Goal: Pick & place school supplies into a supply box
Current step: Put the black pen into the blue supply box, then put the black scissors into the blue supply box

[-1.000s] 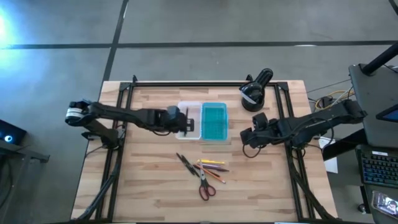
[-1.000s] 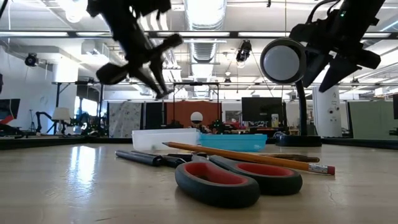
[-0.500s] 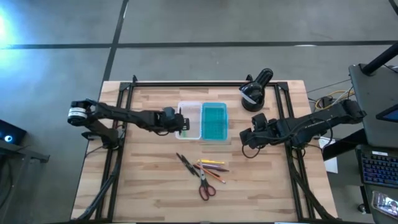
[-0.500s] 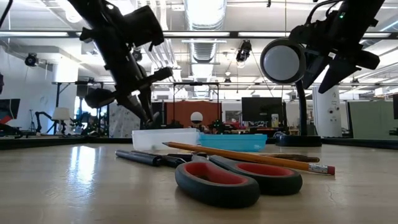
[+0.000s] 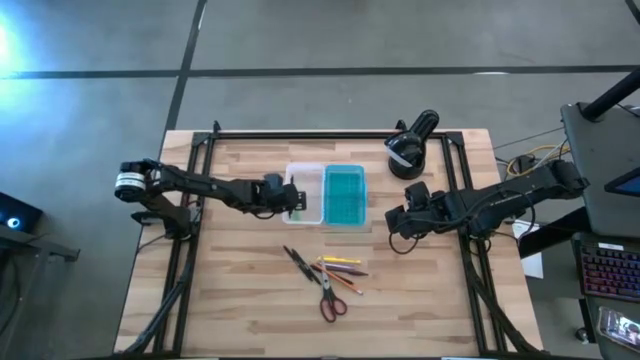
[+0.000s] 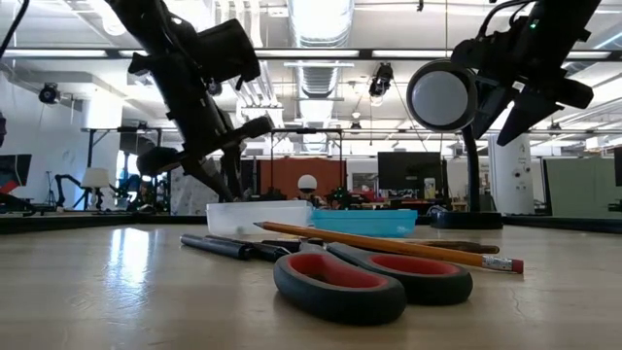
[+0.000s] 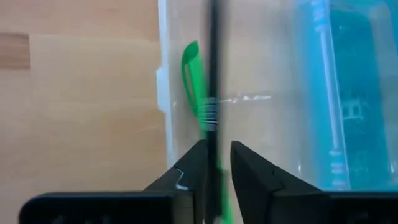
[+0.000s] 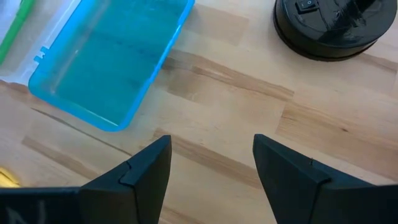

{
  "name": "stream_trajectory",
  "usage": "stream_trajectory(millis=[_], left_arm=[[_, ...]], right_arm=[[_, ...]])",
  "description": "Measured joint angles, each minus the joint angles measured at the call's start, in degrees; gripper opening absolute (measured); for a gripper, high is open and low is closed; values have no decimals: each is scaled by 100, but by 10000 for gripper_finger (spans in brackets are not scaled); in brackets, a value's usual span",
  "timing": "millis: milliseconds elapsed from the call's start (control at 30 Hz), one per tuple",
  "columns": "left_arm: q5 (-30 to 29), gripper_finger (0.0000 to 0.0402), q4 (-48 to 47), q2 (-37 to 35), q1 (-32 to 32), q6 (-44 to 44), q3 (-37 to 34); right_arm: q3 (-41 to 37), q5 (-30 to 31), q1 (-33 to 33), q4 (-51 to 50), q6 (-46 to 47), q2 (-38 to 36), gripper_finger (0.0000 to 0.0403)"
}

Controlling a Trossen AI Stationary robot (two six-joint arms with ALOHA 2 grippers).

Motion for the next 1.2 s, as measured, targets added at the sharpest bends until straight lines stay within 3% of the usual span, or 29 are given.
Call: stream_trajectory(millis=[300, 400, 467, 533, 600, 633, 733, 867, 1033, 1100, 1200], left_arm=[[61, 80, -21, -32, -24, 121, 64], [176, 80, 430, -118, -178, 1261, 318], [852, 80, 929, -161, -380, 2883, 528], [2164, 80, 1227, -163, -657, 4624, 760], [3169, 80, 1142, -145, -971, 5688, 942], [3384, 80, 1115, -116, -1121, 5926, 1015], [3423, 80, 823, -89, -1401, 5894, 1086], [3367, 80, 356, -161, -1463, 5117, 1076], [2566, 80, -239, -601, -1635, 4688, 969], [2184, 80, -251, -829, -1727, 4599, 837], [2063, 80, -225, -1223, -1834, 4682, 556]], right_arm=[[0, 9, 0, 0, -6, 0, 219], [0, 8, 0, -1, -250, 0, 219], [-2, -20, 0, -4, -611, 0, 219], [-8, -69, 1, 9, -1068, 0, 219], [-13, -186, 0, 16, -1530, 0, 219], [-13, -235, 0, 23, -1716, 0, 219], [-17, -414, 0, 106, -1991, 0, 219], [-22, -933, 2, 555, -1862, 0, 219], [-26, -1519, 70, 1770, -1246, 127, 219], [-23, -1548, 150, 2126, -799, 300, 219], [127, -1530, 371, 2277, -280, 714, 219]])
